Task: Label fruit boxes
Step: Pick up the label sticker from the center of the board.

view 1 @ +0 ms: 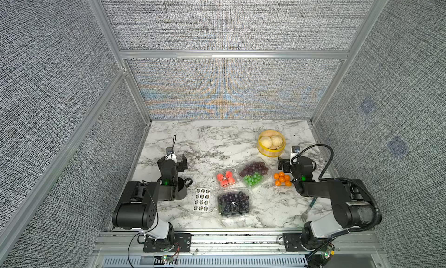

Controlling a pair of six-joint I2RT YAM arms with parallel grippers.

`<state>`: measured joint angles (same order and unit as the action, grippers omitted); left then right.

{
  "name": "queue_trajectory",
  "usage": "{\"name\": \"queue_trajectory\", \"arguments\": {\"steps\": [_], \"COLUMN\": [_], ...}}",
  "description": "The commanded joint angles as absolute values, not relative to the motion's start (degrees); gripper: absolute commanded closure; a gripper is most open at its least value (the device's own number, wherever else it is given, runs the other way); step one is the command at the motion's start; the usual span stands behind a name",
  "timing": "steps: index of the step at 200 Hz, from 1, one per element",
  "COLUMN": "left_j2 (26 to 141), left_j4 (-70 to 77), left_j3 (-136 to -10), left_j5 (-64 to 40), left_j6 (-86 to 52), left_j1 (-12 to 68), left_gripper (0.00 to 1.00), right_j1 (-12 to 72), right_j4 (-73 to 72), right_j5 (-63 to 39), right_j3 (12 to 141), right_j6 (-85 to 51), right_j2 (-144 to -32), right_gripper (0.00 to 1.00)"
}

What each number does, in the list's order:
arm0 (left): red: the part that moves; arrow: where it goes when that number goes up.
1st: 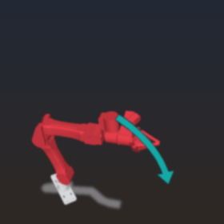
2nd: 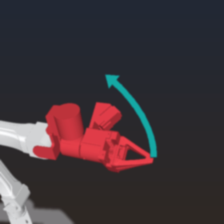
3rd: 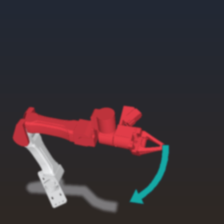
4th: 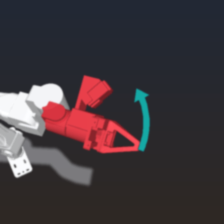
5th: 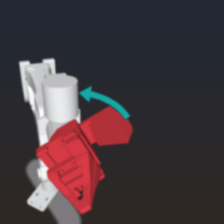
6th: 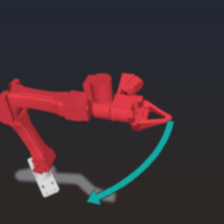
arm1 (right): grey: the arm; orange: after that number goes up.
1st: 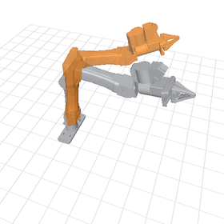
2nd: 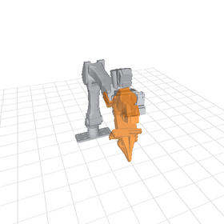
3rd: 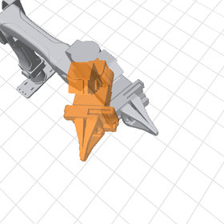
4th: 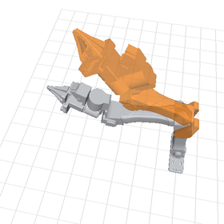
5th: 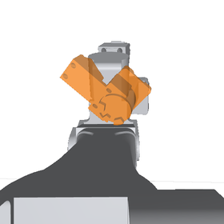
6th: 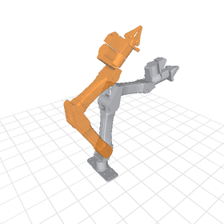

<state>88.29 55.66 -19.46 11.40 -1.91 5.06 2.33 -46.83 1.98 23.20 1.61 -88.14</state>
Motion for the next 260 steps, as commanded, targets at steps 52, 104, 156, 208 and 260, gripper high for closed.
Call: {"name": "queue_trajectory", "arguments": {"steps": [52,104,156,208,260], "left_j2": [88.24,88.18,88.21,88.15,83.22], "left_j4": [56.84,56.82,56.8,56.91,51.69], "left_j3": [-19.51,-19.49,-19.51,-19.42,-19.9], "left_j5": [11.06,11.06,11.03,11.06,11.03], "left_j6": [-1.76,-1.74,-1.67,-1.67,-1.84], "left_j1": [5.01,5.01,5.01,5.02,5.06], "left_gripper": [0.0,0.0,0.0,0.0,0.0], "right_j1": [2.37,2.37,2.38,2.37,2.63], "right_j4": [-47.5,-47.5,-47.55,-47.51,-39.9], "right_j5": [1.41,1.4,1.38,1.41,0.43], "right_j3": [23.2,23.19,23.2,23.2,23.48], "right_j6": [1.93,1.9,1.91,1.93,1.94], "right_j2": [-87.86,-87.86,-87.87,-87.82,-79.27], "right_gripper": [0.01,0.01,0.01,0.01,0.01]}}
